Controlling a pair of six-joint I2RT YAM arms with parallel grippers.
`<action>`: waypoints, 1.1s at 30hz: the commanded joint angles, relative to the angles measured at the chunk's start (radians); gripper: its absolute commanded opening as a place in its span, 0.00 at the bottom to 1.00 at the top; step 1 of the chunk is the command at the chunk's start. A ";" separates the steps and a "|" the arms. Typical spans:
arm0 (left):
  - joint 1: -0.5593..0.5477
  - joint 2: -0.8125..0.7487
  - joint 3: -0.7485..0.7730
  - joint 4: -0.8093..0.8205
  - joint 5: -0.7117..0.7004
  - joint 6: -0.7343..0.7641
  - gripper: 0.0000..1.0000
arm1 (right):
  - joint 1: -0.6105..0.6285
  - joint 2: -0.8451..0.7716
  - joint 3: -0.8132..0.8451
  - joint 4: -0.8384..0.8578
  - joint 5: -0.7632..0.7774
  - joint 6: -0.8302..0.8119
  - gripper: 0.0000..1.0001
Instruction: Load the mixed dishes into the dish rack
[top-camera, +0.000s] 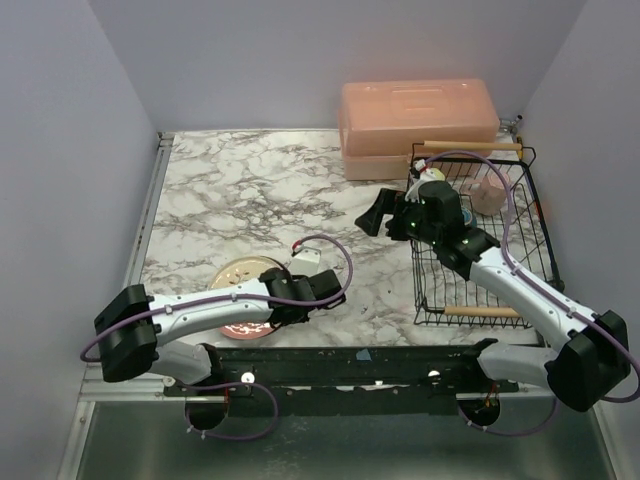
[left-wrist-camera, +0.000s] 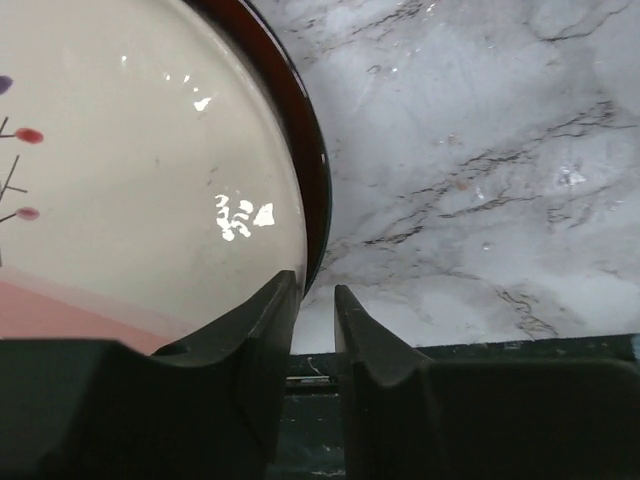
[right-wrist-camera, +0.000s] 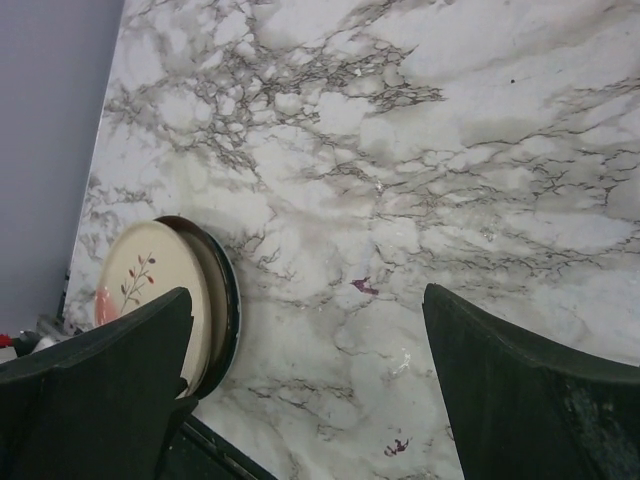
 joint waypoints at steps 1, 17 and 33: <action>-0.078 0.077 0.044 -0.128 -0.178 -0.132 0.26 | 0.008 0.013 0.033 0.023 -0.053 0.045 1.00; -0.125 0.110 -0.008 -0.073 -0.185 -0.136 0.12 | 0.042 0.146 0.052 0.052 -0.144 0.112 1.00; -0.125 -0.219 -0.084 0.078 -0.085 0.023 0.00 | 0.110 0.336 0.079 0.247 -0.372 0.290 1.00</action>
